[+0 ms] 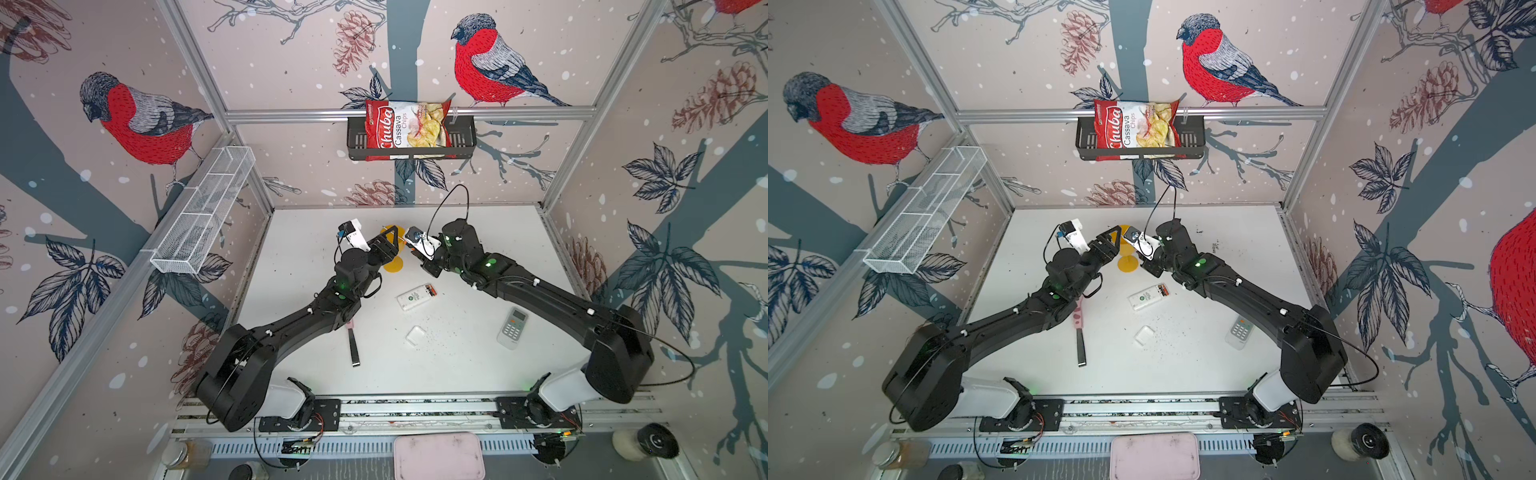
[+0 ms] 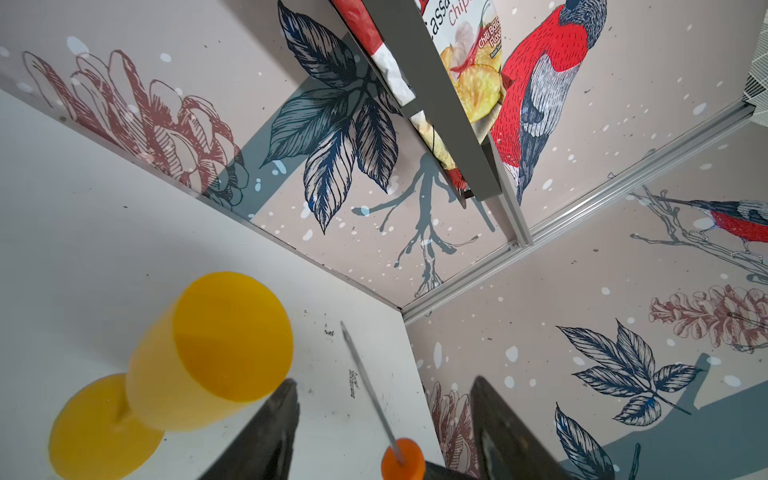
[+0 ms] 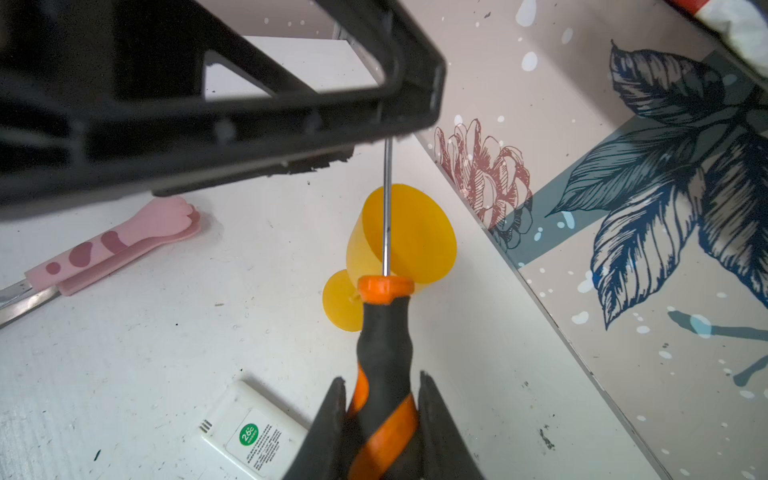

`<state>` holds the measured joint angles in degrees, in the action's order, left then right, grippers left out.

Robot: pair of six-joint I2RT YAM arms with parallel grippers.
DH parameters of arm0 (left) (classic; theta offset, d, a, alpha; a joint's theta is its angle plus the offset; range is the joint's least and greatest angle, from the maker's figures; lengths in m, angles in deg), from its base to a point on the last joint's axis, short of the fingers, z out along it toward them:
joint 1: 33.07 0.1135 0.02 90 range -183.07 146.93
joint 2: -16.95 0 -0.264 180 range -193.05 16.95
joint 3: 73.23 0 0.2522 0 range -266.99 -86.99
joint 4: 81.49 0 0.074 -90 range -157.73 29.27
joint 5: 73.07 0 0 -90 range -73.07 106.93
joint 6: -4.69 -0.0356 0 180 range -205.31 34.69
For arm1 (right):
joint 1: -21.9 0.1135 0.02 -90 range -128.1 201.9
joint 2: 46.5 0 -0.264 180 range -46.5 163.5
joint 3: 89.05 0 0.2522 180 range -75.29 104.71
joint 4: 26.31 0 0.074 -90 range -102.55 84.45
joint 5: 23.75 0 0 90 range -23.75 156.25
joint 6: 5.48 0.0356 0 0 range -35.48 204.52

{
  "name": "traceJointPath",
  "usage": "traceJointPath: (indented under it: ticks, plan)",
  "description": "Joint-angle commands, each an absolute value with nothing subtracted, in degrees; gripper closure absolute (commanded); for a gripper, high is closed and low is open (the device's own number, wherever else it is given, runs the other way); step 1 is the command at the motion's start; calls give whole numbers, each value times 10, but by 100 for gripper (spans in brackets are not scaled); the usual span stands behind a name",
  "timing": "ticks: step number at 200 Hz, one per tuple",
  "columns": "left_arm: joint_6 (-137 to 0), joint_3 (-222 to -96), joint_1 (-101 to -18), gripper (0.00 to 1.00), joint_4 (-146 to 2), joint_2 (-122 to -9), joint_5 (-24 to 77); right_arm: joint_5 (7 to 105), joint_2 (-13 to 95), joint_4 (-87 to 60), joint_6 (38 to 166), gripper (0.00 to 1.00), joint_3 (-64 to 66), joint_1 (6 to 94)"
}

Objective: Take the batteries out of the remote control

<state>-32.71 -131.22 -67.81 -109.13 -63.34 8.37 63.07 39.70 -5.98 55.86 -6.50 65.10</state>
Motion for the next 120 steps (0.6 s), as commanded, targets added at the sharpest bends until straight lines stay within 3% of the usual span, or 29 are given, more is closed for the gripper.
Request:
traceJointPath:
  ticks: [1, 50, 104, 120]
  plan:
    - [-318, -1328, -678, 42, -1133, -654, 101, 639, 386, -101, 552, 100, -73, 652]
    - [-301, -1350, -678, 63, -1151, -699, 122, 638, 378, -108, 549, 100, -84, 654]
    - [-299, -1355, -677, 100, -1174, -716, 141, 653, 377, -115, 550, 100, -93, 657]
    - [-299, -1350, -677, 100, -1181, -719, 146, 656, 375, -118, 550, 100, -96, 656]
